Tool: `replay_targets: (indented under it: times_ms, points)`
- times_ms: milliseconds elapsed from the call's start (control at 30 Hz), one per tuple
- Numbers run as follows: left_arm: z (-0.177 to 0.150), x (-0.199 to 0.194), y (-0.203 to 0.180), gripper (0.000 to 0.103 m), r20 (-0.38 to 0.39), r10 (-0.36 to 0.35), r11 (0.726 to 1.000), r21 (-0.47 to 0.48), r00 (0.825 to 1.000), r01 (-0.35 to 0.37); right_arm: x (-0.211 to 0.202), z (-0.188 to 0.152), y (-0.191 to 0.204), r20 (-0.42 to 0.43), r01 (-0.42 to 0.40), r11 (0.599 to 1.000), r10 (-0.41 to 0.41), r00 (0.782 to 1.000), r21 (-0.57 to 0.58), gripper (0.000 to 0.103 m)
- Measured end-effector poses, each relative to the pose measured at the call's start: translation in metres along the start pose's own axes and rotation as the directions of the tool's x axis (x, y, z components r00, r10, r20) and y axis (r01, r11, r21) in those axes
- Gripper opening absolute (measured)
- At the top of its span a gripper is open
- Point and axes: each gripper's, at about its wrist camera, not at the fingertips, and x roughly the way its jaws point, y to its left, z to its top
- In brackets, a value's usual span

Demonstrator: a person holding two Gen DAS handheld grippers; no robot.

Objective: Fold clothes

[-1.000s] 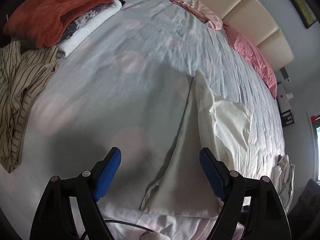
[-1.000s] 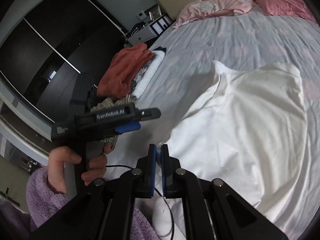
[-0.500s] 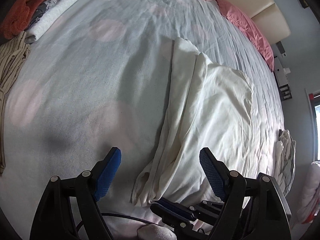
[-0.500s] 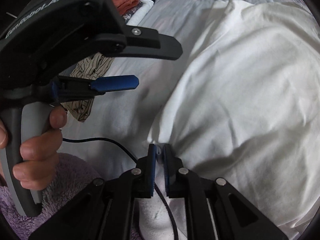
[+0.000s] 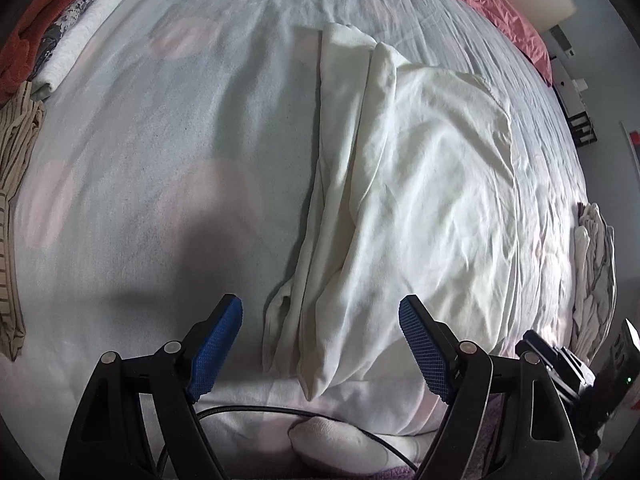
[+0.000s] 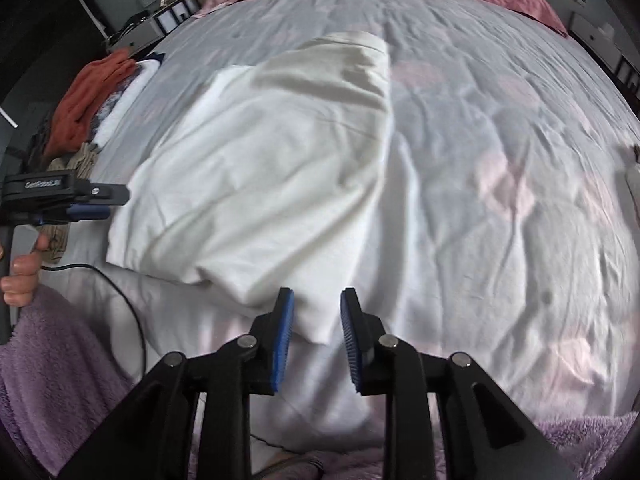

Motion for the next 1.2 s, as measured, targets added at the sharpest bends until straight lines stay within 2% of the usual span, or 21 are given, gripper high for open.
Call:
replay_targets:
  times_ms: [100, 200, 267, 367, 433, 500, 567, 633, 767, 833, 933, 1033, 1200]
  points:
    - [-0.008, 0.004, -0.005, 0.082, -0.028, 0.042, 0.999, 0.024, 0.999, -0.042, 0.005, -0.008, -0.013, -0.023, -0.016, 0.999, 0.017, 1.0, 0.028, 0.036]
    - [-0.011, 0.016, -0.004, 0.081, -0.077, 0.112, 0.993, 0.03, 0.991, -0.11, 0.013, -0.003, 0.01, -0.044, -0.026, 0.997, 0.023, 0.999, -0.068, 0.041]
    - [-0.012, 0.026, 0.0, 0.072, -0.114, 0.146, 0.989, 0.021, 0.983, -0.144, 0.019, -0.005, 0.028, -0.036, 0.021, 0.989, -0.026, 0.999, -0.144, 0.042]
    - [-0.01, 0.033, 0.003, 0.07, -0.137, 0.19, 0.982, 0.01, 0.972, -0.19, 0.032, -0.006, 0.043, -0.034, 0.093, 0.973, -0.102, 0.994, -0.21, 0.042]
    - [-0.01, 0.036, 0.001, 0.07, -0.135, 0.226, 0.974, 0.021, 0.965, -0.226, 0.039, -0.007, 0.04, -0.044, 0.125, 0.97, -0.137, 0.99, -0.21, 0.042]
    - [-0.01, 0.035, 0.0, 0.067, -0.12, 0.251, 0.968, 0.028, 0.96, -0.25, 0.039, -0.008, 0.034, -0.045, 0.135, 0.973, -0.146, 0.988, -0.19, 0.036]
    - [-0.011, 0.031, 0.002, 0.06, -0.105, 0.252, 0.968, 0.015, 0.962, -0.252, 0.036, -0.009, 0.028, -0.043, 0.13, 0.978, -0.139, 0.989, -0.163, 0.01]
    - [-0.012, 0.028, 0.007, 0.056, -0.097, 0.243, 0.97, -0.004, 0.965, -0.245, 0.032, -0.01, 0.022, -0.04, 0.125, 0.983, -0.131, 0.991, -0.135, 0.005]
    - [-0.014, 0.027, 0.009, 0.053, -0.093, 0.261, 0.965, 0.001, 0.961, -0.262, 0.026, -0.014, 0.013, -0.052, 0.121, 0.987, -0.127, 0.99, -0.108, 0.003]
    - [-0.015, 0.026, 0.011, 0.052, -0.093, 0.263, 0.965, 0.0, 0.96, -0.264, 0.034, -0.017, 0.008, -0.095, 0.127, 0.988, -0.136, 0.986, -0.089, 0.002]
    - [-0.016, 0.021, 0.022, 0.052, -0.099, 0.226, 0.972, -0.042, 0.969, -0.231, 0.044, -0.019, -0.004, -0.151, 0.129, 0.991, -0.133, 0.98, -0.039, 0.0]
    - [-0.02, 0.011, 0.033, 0.054, -0.083, 0.208, 0.972, -0.095, 0.975, -0.215, 0.042, -0.018, -0.013, -0.163, 0.103, 0.995, -0.101, 0.981, 0.007, 0.0]
    - [-0.027, -0.01, 0.047, 0.055, -0.024, 0.203, 0.965, -0.163, 0.979, -0.204, 0.034, -0.017, -0.025, -0.143, 0.111, 0.991, -0.1, 0.985, 0.076, 0.0]
